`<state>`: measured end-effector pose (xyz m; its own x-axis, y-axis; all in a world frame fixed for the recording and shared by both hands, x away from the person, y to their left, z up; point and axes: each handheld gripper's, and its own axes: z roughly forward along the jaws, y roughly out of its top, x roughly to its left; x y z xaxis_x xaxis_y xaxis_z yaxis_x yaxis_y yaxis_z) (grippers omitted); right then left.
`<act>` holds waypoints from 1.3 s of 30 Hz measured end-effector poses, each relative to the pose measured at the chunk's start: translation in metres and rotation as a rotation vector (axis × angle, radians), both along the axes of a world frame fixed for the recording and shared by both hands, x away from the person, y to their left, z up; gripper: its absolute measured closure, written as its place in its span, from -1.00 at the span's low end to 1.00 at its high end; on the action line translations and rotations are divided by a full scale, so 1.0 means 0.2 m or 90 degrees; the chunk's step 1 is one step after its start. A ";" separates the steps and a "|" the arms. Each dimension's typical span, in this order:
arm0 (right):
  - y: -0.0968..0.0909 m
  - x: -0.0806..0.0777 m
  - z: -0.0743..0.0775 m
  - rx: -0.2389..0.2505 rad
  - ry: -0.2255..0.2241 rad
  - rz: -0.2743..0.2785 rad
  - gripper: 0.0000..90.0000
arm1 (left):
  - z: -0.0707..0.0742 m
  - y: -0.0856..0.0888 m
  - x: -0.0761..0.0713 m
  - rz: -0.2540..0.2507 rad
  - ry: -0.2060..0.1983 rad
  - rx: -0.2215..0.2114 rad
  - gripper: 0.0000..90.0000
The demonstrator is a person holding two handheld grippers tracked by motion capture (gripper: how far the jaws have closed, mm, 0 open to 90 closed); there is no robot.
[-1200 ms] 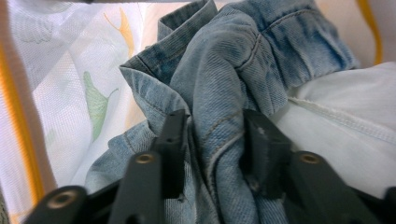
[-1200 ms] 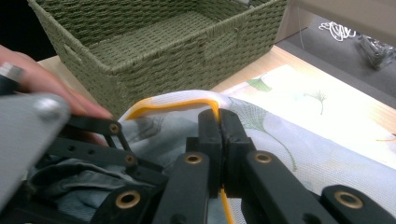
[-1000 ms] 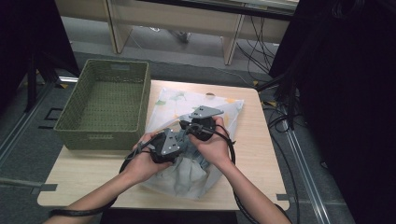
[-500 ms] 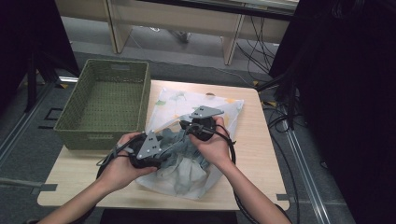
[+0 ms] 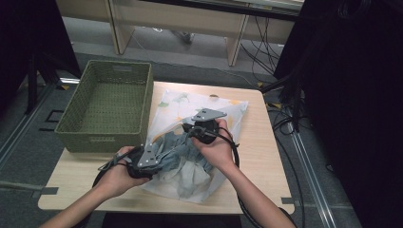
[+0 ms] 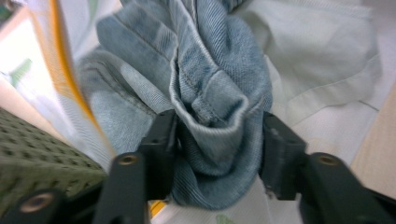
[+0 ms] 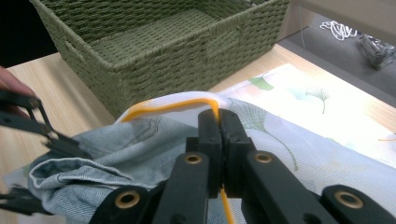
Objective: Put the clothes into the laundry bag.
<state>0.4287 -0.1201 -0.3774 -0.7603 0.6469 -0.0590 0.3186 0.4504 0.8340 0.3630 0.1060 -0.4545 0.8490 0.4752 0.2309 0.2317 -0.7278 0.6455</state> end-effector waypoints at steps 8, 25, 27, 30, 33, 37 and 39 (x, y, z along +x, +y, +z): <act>0.01 -0.01 0.00 0.001 0.004 0.008 1.00 | 0.04 -0.01 0.00 0.067 0.031 -0.071 0.76; 0.07 -0.09 0.09 0.039 -0.011 0.047 1.00 | 0.35 0.01 0.00 0.121 -0.068 -0.193 0.79; 0.08 -0.10 0.10 0.042 -0.015 0.051 1.00 | 0.37 0.02 0.00 0.127 -0.087 -0.185 0.79; 0.08 -0.11 0.11 0.047 -0.014 0.054 1.00 | 0.40 0.03 0.00 0.135 -0.100 -0.182 0.79; 0.08 -0.11 0.12 0.050 -0.020 0.055 1.00 | 0.42 0.02 0.01 0.136 -0.114 -0.180 0.79; 0.08 -0.11 0.13 0.052 -0.024 0.050 1.00 | 0.40 -0.04 0.02 0.124 -0.135 -0.153 0.78; 0.07 -0.11 0.13 0.053 -0.024 0.046 1.00 | 0.37 -0.08 0.03 0.113 -0.144 -0.141 0.78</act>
